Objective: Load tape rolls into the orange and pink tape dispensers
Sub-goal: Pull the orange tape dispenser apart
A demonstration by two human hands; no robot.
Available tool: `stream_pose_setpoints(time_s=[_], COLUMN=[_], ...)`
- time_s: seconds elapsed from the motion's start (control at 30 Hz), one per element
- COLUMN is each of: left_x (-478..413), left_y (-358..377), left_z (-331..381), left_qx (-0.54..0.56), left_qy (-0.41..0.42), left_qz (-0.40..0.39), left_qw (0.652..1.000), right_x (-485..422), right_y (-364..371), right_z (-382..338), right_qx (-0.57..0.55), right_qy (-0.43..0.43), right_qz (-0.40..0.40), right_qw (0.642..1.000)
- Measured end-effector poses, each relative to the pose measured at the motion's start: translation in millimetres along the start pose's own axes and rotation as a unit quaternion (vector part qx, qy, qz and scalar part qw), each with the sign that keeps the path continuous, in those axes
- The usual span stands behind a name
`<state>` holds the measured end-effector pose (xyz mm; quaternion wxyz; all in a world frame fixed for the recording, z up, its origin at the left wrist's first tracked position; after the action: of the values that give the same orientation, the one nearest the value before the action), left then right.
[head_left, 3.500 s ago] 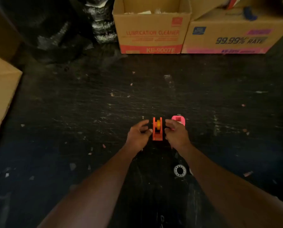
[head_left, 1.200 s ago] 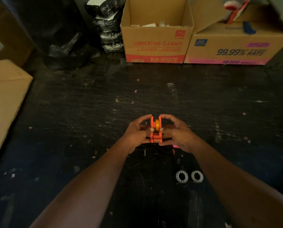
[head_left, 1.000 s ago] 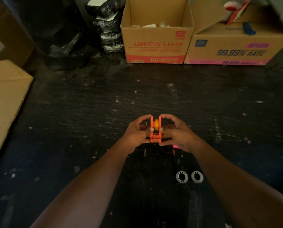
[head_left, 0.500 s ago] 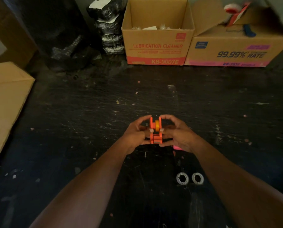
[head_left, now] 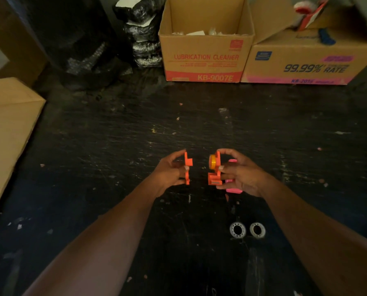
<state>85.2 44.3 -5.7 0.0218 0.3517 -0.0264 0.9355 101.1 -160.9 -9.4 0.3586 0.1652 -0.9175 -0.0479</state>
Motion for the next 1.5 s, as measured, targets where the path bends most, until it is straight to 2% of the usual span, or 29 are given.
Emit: stream_pose_setpoints(time_s=[0.13,0.53,0.93,1.3,1.5], left_x=[-5.5,-16.8,-24.8,-20.8,-1.8], left_y=[6.2,3.4,2.7,1.9,4.7], left_z=[-12.7,-18.1,-45.2,-39.1,-1.6], left_qx=[-0.075,-0.093,-0.198,-0.187,-0.132], left_qy=[-0.004,-0.001,0.001,0.001,0.048], left_qz=[0.007,0.006,0.032,0.034,0.027], left_qw=[0.997,0.996,0.98,0.982,0.99], right_x=[1.6,1.7,3.2,-0.9,7.8], right_y=[3.8,1.7,-3.5,2.9,8.9], right_z=[5.4,3.0,17.5,15.0,5.1], right_qx=[0.009,0.028,0.026,0.037,0.034], right_qy=[0.015,0.012,0.036,0.035,0.026], right_qz=[0.004,0.016,0.029,0.018,0.009], right_qw=[1.0,0.999,0.999,0.999,0.999])
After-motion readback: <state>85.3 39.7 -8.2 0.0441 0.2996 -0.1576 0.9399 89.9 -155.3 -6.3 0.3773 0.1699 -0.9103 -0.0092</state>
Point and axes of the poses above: each hand's wrist, its own x-axis away from the middle knuckle, its own y-axis out of the palm, z = x × y, the point moved 9 cm from there along -x, towards the middle knuckle
